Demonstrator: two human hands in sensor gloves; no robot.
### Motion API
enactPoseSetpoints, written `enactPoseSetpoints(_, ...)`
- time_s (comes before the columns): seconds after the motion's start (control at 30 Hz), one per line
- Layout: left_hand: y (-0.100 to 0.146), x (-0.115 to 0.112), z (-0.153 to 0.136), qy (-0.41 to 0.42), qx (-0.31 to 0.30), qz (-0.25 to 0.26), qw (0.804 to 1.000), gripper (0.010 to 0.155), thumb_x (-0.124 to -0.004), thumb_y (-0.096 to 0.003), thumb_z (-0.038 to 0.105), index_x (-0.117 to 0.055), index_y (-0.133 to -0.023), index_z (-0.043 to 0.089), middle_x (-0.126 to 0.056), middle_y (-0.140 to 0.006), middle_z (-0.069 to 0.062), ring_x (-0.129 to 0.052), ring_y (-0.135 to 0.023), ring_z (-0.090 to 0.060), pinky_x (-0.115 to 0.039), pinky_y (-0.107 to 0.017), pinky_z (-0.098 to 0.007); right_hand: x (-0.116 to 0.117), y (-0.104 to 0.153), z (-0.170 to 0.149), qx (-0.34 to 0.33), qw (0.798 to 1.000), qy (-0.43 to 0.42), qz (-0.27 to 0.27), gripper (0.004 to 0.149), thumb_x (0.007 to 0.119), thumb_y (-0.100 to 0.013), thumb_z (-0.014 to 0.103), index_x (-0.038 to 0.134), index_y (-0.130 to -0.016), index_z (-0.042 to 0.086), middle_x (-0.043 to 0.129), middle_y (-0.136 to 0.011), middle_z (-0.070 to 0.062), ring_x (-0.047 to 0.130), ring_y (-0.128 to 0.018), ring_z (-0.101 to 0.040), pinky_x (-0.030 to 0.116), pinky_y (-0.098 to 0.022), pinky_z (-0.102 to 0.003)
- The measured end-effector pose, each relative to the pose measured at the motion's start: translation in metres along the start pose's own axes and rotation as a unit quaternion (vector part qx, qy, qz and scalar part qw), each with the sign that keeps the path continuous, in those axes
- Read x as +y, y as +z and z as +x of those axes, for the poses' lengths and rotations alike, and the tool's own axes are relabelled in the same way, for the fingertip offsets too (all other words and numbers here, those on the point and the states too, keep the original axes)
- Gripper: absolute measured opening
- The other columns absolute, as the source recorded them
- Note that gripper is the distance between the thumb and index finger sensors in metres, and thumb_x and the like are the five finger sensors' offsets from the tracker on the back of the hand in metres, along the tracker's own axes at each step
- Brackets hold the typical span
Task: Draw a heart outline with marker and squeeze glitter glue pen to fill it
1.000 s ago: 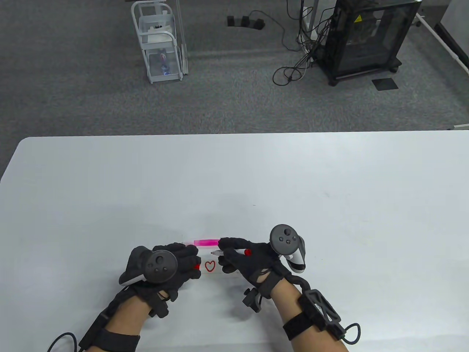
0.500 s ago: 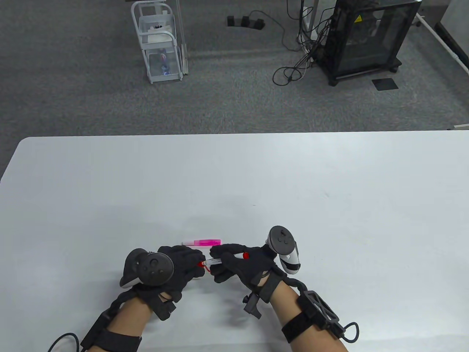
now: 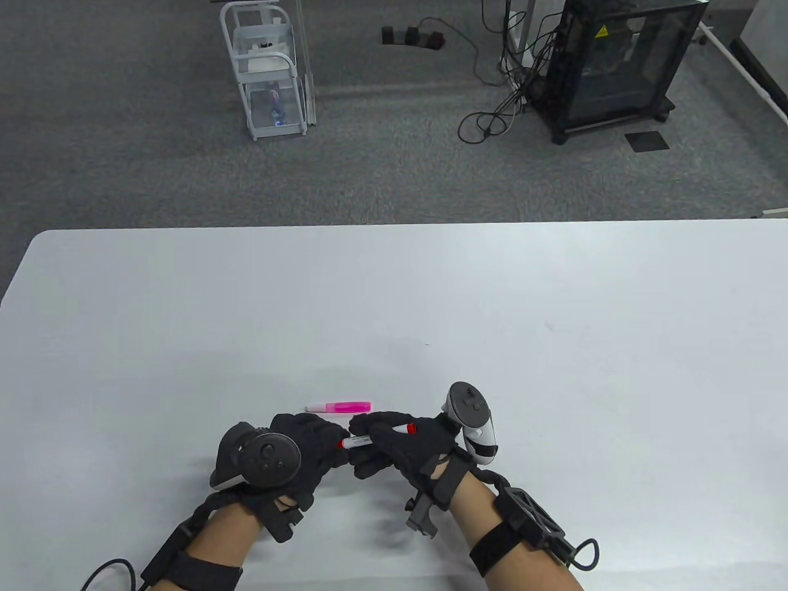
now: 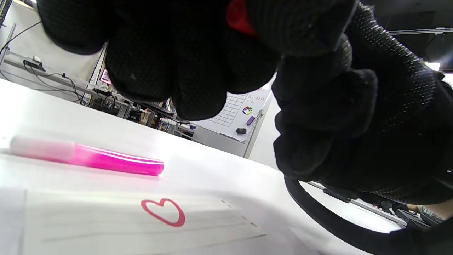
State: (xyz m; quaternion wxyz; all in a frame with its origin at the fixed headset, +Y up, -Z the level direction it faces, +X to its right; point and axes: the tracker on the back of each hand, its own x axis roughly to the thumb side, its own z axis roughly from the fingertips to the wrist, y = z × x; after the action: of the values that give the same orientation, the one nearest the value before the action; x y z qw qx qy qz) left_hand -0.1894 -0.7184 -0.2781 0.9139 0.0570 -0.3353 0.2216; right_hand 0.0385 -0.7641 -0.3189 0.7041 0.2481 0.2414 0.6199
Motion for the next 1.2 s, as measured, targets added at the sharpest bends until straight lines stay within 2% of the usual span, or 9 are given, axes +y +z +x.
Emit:
enactPoseSetpoints(0.4,-0.007,0.002,0.006,0.053,0.000,0.013,0.999,0.049,-0.075,-0.0445,0.045,-0.091,-0.075,0.011,-0.107,-0.069,-0.013,-0.100,-0.066,-0.033,-0.075,-0.055,-0.057,-0.001,0.003,0.003,-0.006,0.999,-0.031,-0.010,0.053,0.075,-0.051,0.047,0.078,-0.088,0.010,0.101,-0.065,-0.015,0.109,-0.050,-0.025,0.082,-0.052,-0.049)
enactPoseSetpoints(0.57,-0.005,0.001,0.003,0.019,0.011,0.010,1.000,0.049,-0.075,-0.0460,0.048,-0.089,-0.078,0.013,-0.105,-0.075,-0.013,-0.097,-0.071,-0.036,-0.071,-0.056,-0.058,-0.018,0.011,0.023,-0.018,0.990,0.123,-0.070,0.058,0.084,-0.046,0.051,0.079,-0.088,0.012,0.095,-0.077,-0.012,0.103,-0.058,-0.027,0.080,-0.051,-0.053)
enactPoseSetpoints(0.67,-0.004,0.002,0.005,-0.014,0.011,0.014,1.000,0.049,-0.075,-0.0460,0.048,-0.089,-0.078,0.013,-0.105,-0.076,-0.012,-0.097,-0.072,-0.035,-0.072,-0.057,-0.058,-0.029,0.018,0.030,-0.030,0.987,0.095,-0.122,0.049,0.094,-0.041,0.040,0.087,-0.081,0.012,0.098,-0.071,-0.016,0.104,-0.051,-0.030,0.081,-0.046,-0.054)
enactPoseSetpoints(0.7,-0.004,0.001,0.006,-0.015,0.011,0.010,1.000,0.049,-0.076,-0.0460,0.047,-0.089,-0.078,0.013,-0.104,-0.077,-0.013,-0.096,-0.072,-0.036,-0.071,-0.057,-0.058,-0.029,0.019,0.036,-0.033,0.982,0.147,-0.111,0.049,0.096,-0.040,0.037,0.089,-0.080,0.010,0.099,-0.068,-0.018,0.105,-0.047,-0.032,0.081,-0.044,-0.055)
enactPoseSetpoints(0.73,-0.004,0.000,0.006,-0.023,0.012,0.005,1.000,0.049,-0.077,-0.0458,0.047,-0.089,-0.079,0.013,-0.104,-0.077,-0.014,-0.096,-0.073,-0.037,-0.070,-0.057,-0.059,-0.028,0.020,0.043,-0.036,0.969,0.222,-0.098,0.048,0.096,-0.041,0.038,0.089,-0.079,0.011,0.100,-0.067,-0.016,0.106,-0.046,-0.029,0.083,-0.044,-0.054)
enactPoseSetpoints(0.83,-0.005,-0.003,0.009,-0.050,0.006,-0.007,0.999,0.049,-0.079,-0.0455,0.048,-0.089,-0.078,0.013,-0.104,-0.077,-0.013,-0.096,-0.073,-0.036,-0.071,-0.057,-0.058,-0.013,0.021,0.066,-0.016,0.876,0.478,-0.060,0.048,0.094,-0.040,0.041,0.090,-0.079,0.014,0.104,-0.068,-0.010,0.107,-0.049,-0.027,0.083,-0.047,-0.052)
enactPoseSetpoints(0.9,-0.006,-0.006,0.012,-0.055,0.005,-0.011,0.998,0.048,-0.079,-0.0453,0.047,-0.089,-0.078,0.013,-0.104,-0.077,-0.013,-0.096,-0.073,-0.036,-0.071,-0.057,-0.059,0.000,0.022,0.072,-0.008,0.847,0.529,-0.049,0.049,0.094,-0.040,0.039,0.090,-0.080,0.012,0.103,-0.070,-0.012,0.106,-0.051,-0.029,0.081,-0.049,-0.055)
enactPoseSetpoints(1.0,-0.006,-0.010,0.016,-0.059,-0.005,-0.021,0.998,0.048,-0.080,-0.0455,0.047,-0.089,-0.079,0.014,-0.104,-0.078,-0.013,-0.096,-0.074,-0.036,-0.071,-0.058,-0.059,0.028,0.022,0.076,0.031,0.753,0.657,-0.004,0.050,0.090,-0.041,0.039,0.088,-0.083,0.012,0.103,-0.072,-0.011,0.105,-0.056,-0.030,0.077,-0.053,-0.056)
enactPoseSetpoints(1.2,-0.001,-0.003,0.005,-0.011,0.005,0.005,1.000,0.056,-0.072,-0.0470,0.053,-0.082,-0.087,0.015,-0.096,-0.089,-0.016,-0.088,-0.082,-0.041,-0.066,-0.060,-0.060,0.037,0.042,0.052,0.030,0.704,0.710,0.008,0.052,0.086,-0.041,0.038,0.086,-0.082,0.007,0.100,-0.070,-0.014,0.101,-0.055,-0.031,0.075,-0.053,-0.058)
